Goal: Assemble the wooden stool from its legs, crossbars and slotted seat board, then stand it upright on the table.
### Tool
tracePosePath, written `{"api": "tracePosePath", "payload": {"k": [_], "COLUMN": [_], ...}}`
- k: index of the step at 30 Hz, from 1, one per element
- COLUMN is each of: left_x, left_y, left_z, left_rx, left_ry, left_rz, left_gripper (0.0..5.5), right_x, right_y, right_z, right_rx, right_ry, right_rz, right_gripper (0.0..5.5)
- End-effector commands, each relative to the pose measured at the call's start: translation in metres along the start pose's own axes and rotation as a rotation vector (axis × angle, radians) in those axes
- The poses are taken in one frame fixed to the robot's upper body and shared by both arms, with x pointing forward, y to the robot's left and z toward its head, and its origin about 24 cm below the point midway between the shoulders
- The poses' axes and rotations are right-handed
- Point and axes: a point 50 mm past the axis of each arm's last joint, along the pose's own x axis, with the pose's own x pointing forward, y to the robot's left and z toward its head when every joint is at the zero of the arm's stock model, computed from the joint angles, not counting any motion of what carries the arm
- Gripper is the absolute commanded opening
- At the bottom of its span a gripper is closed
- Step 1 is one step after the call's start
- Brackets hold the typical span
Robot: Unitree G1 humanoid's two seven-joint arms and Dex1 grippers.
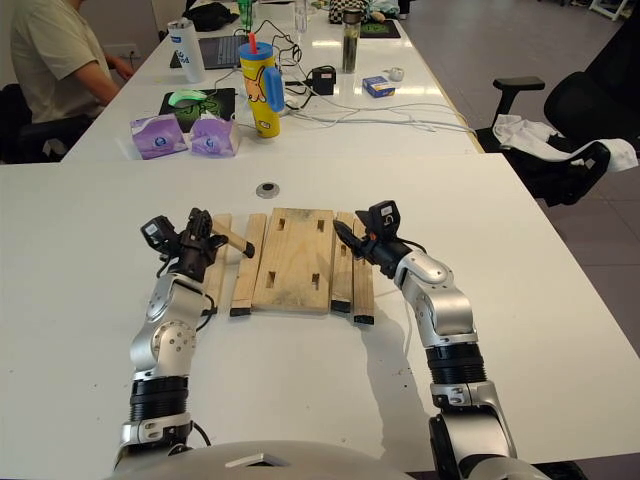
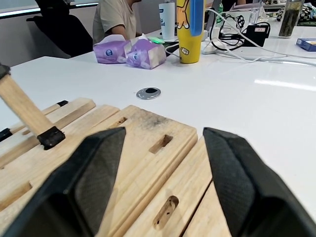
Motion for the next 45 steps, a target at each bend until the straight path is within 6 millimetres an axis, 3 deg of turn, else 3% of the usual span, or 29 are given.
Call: {"api": "tracePosePath", "payload": {"k": [1,17,22,27,34,39,45], "left_x": [-0.009,-0.020,-0.026,-0.025,-0.048,-0.053,-0.040], "left_y": [0.000,0.023,0.022,0.018,0.037,0.036,0.024], "left_z": [-0.021,-0.035,-0.050,-0.055,-0.080,-0.087,-0.075], "left_rx": [0.065,0.354,0.478,0.595,0.617,0.647,0.660], "left_ry": [0.119,0.379,0.459,0.457,0.536,0.521,0.451], "left_rz": [0.048,-0.076,-0.081,-0.037,-0.027,-0.086,-0.115], "left_gripper": [0.42,0.42,0.42,0.42,0.42,0.42,0.42], "right_x": [-0.002,-0.008,-0.009,-0.010,-0.010,-0.008,-0.005], "right_y": [0.004,0.010,0.013,0.015,0.019,0.015,0.017], "right_z": [-0.005,-0.014,-0.017,-0.018,-0.018,-0.015,-0.014], "right_rx": [0.007,0.011,-0.011,-0.009,-0.008,-0.012,-0.012], "right_ry": [0.019,0.062,0.076,0.085,0.090,0.085,0.086], "right_rz": [-0.010,-0.007,-0.004,-0.007,-0.005,-0.010,-0.002], "right_gripper": [2.92,2.92,2.92,2.92,2.92,2.92,2.92]}}
